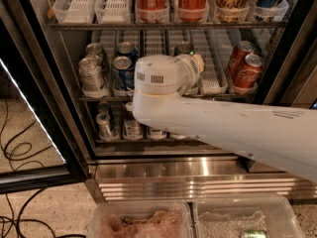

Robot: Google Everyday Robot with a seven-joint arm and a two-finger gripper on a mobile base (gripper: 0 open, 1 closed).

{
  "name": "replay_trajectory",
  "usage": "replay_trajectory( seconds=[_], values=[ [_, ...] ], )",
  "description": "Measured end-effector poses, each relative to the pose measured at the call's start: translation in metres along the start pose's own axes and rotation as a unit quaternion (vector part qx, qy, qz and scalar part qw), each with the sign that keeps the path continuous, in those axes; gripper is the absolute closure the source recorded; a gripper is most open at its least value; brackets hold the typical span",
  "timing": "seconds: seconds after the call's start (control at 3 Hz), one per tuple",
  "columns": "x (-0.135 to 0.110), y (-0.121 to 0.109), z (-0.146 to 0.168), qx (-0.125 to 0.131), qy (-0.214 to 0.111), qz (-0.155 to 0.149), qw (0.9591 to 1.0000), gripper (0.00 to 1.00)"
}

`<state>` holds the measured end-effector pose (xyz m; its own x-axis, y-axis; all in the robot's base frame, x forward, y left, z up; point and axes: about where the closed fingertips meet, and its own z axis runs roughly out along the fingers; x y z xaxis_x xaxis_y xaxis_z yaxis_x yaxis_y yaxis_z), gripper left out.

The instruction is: Pick green can from middle shelf of fridge

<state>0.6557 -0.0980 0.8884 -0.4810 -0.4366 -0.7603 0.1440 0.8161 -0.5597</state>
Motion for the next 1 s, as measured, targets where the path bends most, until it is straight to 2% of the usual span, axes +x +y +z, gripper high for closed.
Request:
replay_trajectory(
  seconds=[0.67,1.0],
  values=[
    [-0.032,-0.033,-0.032,0.033,-0.054,-0.010,0.9980,1.00],
    [-0.038,-0.041,-0.040,0.040,-0.062,-0.010,0.9972,1.00]
  ],
)
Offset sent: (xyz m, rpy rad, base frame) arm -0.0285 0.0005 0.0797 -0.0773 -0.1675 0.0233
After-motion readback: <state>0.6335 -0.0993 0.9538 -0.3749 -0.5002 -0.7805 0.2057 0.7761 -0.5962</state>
